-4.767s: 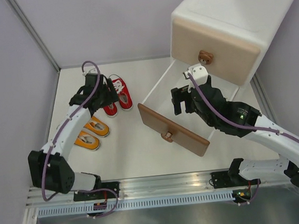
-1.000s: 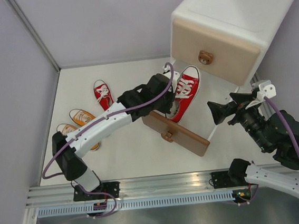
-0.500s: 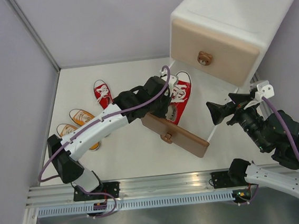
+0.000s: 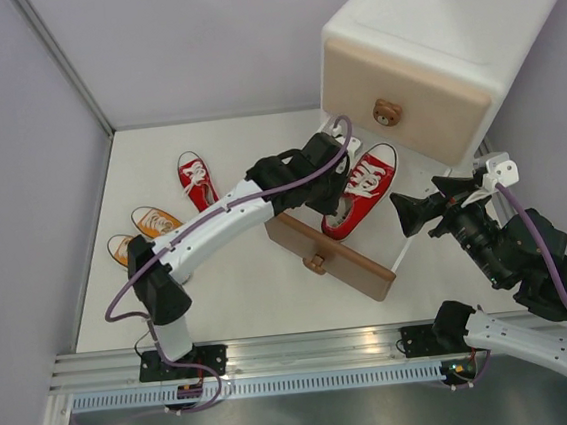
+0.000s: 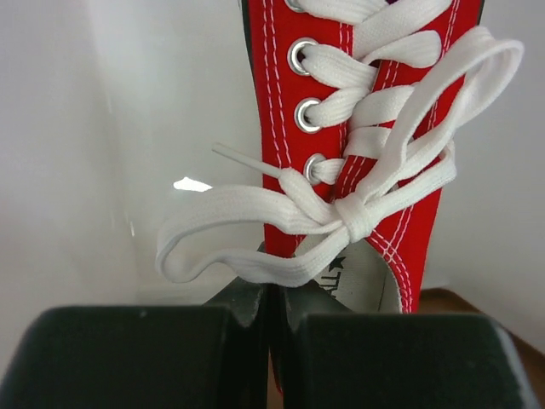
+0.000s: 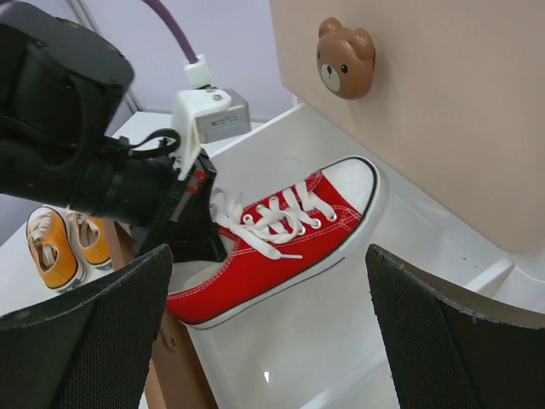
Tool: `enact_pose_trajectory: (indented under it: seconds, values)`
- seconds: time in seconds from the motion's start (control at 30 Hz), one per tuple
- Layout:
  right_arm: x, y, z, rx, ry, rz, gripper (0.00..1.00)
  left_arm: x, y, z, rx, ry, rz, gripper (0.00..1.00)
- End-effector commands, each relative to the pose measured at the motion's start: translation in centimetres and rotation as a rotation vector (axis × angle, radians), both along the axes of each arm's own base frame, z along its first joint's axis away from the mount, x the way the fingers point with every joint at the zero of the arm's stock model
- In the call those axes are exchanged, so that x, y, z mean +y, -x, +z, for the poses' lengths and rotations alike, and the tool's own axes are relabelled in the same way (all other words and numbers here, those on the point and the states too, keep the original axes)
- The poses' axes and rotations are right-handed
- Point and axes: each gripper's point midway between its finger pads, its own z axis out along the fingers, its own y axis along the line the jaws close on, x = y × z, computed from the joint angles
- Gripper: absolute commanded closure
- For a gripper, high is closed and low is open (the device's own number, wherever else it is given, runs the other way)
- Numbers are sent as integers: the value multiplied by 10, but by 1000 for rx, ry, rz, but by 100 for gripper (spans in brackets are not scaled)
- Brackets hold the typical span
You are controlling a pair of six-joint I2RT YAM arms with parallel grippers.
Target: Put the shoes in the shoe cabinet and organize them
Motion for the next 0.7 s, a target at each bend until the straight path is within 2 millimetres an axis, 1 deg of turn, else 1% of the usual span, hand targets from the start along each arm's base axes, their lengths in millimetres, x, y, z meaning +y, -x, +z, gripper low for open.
enact_pose_trajectory:
  seconds: [0.0, 0.03, 0.1, 0.13, 0.2, 0.33, 0.57, 0.6, 0.67]
  values:
    - [-1, -2, 3, -6, -13, -13, 2, -35, -10, 34, -41, 135, -21, 98]
    - [-1, -1, 3, -7, -14, -13, 2, -42, -10, 27, -23, 136, -24, 98]
    - [-2, -1, 4, -8, -15, -15, 2, -50, -12, 25, -6, 154, -12, 98]
    - [-3, -1, 4, -10, -18, -18, 2, -54, -13, 17, 3, 143, 1, 98]
    - [-5, -1, 4, -10, -17, -26, 2, -59, -15, 14, 17, 158, 25, 98]
    - [-5, -2, 3, -11, -12, -30, 2, -72, -13, 1, 38, 164, 39, 98]
    - [-7, -3, 2, -17, -6, -38, 2, -85, -18, -25, 43, 143, 34, 98]
    - [-8, -2, 2, -19, -7, -40, 2, -87, -18, -33, 49, 132, 28, 98]
    - [-9, -2, 2, -21, -6, -43, 2, -90, -19, -38, 51, 129, 18, 98]
